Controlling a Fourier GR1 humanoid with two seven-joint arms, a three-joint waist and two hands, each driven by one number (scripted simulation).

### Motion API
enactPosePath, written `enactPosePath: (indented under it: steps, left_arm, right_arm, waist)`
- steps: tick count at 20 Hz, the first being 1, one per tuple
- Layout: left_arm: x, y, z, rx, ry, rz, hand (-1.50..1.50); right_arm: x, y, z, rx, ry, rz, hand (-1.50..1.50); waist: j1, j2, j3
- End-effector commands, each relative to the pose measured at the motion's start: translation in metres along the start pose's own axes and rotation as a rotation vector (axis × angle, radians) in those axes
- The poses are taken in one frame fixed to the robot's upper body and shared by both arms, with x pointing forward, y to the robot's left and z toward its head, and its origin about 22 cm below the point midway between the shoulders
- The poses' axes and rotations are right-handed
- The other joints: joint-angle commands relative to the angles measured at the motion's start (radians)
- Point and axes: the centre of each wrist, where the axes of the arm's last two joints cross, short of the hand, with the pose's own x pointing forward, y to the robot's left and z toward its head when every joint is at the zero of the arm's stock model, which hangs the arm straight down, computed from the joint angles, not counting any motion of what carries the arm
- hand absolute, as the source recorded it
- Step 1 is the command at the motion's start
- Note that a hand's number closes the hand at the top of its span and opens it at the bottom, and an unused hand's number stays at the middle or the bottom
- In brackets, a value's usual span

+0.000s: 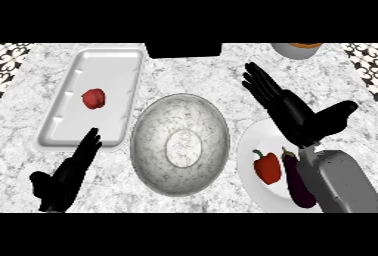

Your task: Pick the eggplant from the plate and place it in the bowl

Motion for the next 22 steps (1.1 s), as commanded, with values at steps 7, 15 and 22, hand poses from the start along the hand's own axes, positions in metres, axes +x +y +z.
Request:
enactPosePath:
  steps: [7,15,22]
  left_arm:
    - [0.077,0.045,-0.039,0.227,-0.295,-0.029,0.00]
    - [0.120,0.071,-0.041,0.290,-0.379,-0.006,0.00]
    - [0.115,0.052,-0.044,0.275,-0.370,0.002,0.00]
  right_arm:
    - [0.040,0.008,0.002,0.257,-0.039,0.475,-1.50]
    - [-0.008,0.041,0.117,0.048,-0.167,0.465,-1.50]
    - [0.066,0.007,0.140,0.038,0.005,0.803,-1.50]
  waist:
    - [0.002,-0.068,-0.039]
    - [-0.003,-0.018,-0.022]
    - [0.004,-0.018,-0.023]
